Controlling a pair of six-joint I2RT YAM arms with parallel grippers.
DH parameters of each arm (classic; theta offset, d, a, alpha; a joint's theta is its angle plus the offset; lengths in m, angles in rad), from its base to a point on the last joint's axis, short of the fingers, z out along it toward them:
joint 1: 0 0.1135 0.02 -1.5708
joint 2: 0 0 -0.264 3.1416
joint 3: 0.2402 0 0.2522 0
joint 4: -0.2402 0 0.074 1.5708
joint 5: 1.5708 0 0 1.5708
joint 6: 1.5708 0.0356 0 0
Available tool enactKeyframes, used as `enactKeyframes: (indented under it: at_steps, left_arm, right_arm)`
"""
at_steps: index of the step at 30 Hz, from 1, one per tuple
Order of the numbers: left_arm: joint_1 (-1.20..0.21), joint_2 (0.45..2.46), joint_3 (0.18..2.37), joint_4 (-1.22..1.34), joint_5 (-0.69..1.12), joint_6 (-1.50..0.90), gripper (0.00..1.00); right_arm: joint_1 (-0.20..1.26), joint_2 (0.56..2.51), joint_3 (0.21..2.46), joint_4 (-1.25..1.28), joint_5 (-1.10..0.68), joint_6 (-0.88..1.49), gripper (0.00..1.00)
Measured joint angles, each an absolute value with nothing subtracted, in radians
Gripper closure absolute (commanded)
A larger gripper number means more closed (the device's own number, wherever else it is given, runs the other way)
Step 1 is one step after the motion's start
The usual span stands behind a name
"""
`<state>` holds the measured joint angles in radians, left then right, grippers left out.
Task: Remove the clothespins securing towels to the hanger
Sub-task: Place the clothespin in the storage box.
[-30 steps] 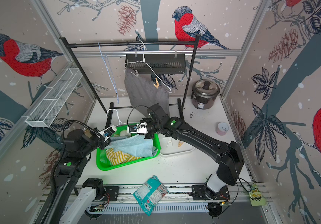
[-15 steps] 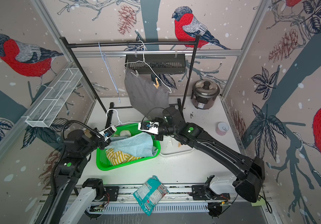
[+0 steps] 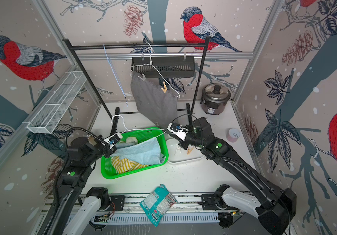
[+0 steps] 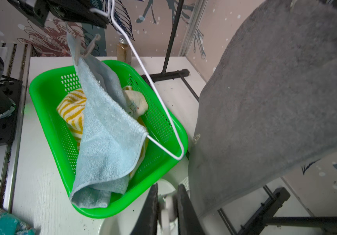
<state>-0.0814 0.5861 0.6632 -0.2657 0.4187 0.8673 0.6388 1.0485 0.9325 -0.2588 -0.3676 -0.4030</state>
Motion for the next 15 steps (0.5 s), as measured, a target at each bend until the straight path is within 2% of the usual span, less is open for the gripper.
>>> enactKeyframes:
  at_steps: [6,15]
  left_arm:
    - [-0.081,0.586,0.663,-0.266,0.419,0.867,1.0]
    - [-0.081,0.591,0.664,-0.266,0.419,0.867,1.0]
  right_arm:
    - [0.562,1.073,0.817,-0.238,-0.361,-0.39,0.86]
    - [0.544,1.214,0.765,-0.221,-0.366,-0.39,0.85]
